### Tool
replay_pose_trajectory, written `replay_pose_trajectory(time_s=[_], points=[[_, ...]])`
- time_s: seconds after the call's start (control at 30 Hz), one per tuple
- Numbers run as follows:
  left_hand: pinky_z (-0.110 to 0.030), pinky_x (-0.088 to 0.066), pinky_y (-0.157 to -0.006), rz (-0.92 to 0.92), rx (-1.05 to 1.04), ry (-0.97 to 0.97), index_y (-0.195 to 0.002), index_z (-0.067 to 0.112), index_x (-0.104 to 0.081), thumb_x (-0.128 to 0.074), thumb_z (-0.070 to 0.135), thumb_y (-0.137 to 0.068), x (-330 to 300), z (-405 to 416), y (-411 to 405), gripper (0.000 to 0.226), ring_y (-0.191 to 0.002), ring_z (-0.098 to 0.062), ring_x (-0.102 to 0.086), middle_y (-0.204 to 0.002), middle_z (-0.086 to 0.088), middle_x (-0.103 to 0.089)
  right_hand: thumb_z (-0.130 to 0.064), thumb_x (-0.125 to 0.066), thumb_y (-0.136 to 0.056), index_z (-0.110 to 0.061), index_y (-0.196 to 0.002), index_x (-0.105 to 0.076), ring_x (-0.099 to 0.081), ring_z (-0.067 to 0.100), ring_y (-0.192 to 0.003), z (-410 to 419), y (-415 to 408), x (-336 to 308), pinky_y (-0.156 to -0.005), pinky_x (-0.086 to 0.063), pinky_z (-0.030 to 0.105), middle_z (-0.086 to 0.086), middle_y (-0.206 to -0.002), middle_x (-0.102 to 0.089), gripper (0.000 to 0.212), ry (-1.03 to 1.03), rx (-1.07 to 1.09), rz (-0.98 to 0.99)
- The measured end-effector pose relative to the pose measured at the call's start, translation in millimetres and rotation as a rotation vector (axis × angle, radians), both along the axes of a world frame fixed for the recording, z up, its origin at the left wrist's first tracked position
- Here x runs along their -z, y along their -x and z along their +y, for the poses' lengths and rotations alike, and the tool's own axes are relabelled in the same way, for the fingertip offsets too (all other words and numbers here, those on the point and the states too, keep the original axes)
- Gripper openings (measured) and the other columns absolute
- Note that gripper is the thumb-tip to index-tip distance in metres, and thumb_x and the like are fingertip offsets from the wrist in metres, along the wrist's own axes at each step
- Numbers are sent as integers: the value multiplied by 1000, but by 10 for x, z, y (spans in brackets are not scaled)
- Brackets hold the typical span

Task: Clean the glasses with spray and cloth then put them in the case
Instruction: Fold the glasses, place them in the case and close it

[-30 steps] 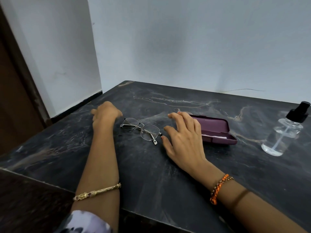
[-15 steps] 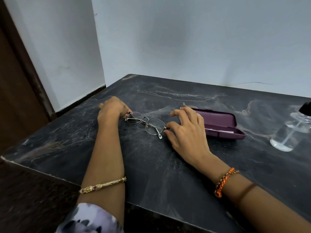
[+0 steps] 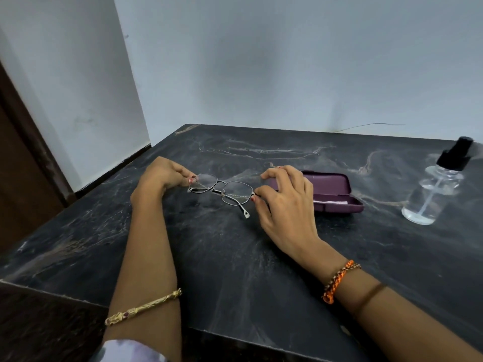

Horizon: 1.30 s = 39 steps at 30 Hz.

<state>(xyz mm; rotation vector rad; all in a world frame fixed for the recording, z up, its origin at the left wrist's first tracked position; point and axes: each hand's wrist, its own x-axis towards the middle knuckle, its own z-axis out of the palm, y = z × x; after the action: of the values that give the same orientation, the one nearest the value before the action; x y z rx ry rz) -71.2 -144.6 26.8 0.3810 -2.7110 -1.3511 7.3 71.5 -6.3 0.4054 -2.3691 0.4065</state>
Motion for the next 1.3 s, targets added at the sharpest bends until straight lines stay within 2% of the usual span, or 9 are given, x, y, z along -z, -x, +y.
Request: replay_pose_trajectory(time_s=[0.13, 0.3, 0.4, 0.57, 0.67, 0.87, 0.97, 1.1, 1.3], points=[[-21, -41, -75, 168, 102, -153, -102, -4, -67, -67, -9, -74, -43, 52, -39, 28, -70, -8, -54, -75, -2, -62, -15, -62, -79, -10, -76, -68, -51, 32, -110, 71, -12, -41, -85, -36, 40, 8, -106, -63, 8, 114, 18, 39], [-27, -40, -90, 398, 197, -259, -103, 8, -66, -71, -2, -73, -110, 252, -71, 31, -113, -12, -47, -115, -5, -51, -17, -57, -81, -10, -80, -67, -46, 29, -108, 306, 34, -182, -83, -22, 29, 6, -107, -62, 12, 258, 16, 74], [-32, -37, -99, 478, 256, -248, -84, 22, -69, -72, 5, -73, -166, 445, -77, 20, -117, -6, -41, -125, -2, -48, -21, -55, -81, -13, -82, -69, -38, 18, -105, 538, 44, -269, -80, -17, 21, 3, -106, -61, 16, 344, -2, 99], [-30, -35, -96, 548, 342, -221, -76, 25, -67, -72, 9, -74, -161, 796, -102, 18, -126, -9, -35, -138, -2, -38, -15, -57, -84, -8, -84, -69, -42, 20, -100, 886, 12, -214, -83, -30, 31, 3, -100, -62, 14, 415, 17, 104], [-35, -29, -106, 556, 367, -183, -71, 30, -65, -73, 13, -75, -129, 992, -139, 19, -132, -13, -27, -139, 5, -34, -11, -54, -88, -12, -79, -64, -47, 23, -99, 1029, 79, -242, -77, -30, 23, -1, -93, -58, 14, 582, 22, 3], [-25, -16, -101, 564, 410, -35, -77, 22, -69, -74, 14, -74, -44, 1222, -189, 9, -129, -9, -18, -143, 8, -29, -15, -51, -90, -10, -86, -66, -55, 15, -86, 1251, 239, -152, -72, -37, 23, 10, -95, -66, 17, 809, 86, -137], [-25, -17, -101, 519, 428, -11, -77, 20, -69, -74, 13, -73, -26, 1209, -173, 9, -131, -10, -17, -143, 8, -29, -16, -51, -91, -11, -85, -69, -54, 14, -76, 1266, 279, -83, -62, -36, 24, 8, -83, -66, 19, 819, 87, -195], [-25, -17, -101, 462, 456, 19, -73, 20, -69, -75, 12, -73, 18, 1160, -134, 10, -129, -7, -16, -139, 10, -32, -16, -51, -90, -22, -63, -59, -48, 14, -64, 1273, 293, -63, -60, -36, 28, 7, -65, -57, 30, 835, 69, -258], [-26, -16, -100, 358, 515, 32, -77, 21, -67, -76, 13, -71, 51, 1068, -64, 13, -124, -2, -17, -110, 34, -39, -16, -53, -89, -9, -81, -70, -57, 19, -73, 1284, 264, -85, -69, -44, 32, 12, -75, -67, 20, 748, 88, -319]])
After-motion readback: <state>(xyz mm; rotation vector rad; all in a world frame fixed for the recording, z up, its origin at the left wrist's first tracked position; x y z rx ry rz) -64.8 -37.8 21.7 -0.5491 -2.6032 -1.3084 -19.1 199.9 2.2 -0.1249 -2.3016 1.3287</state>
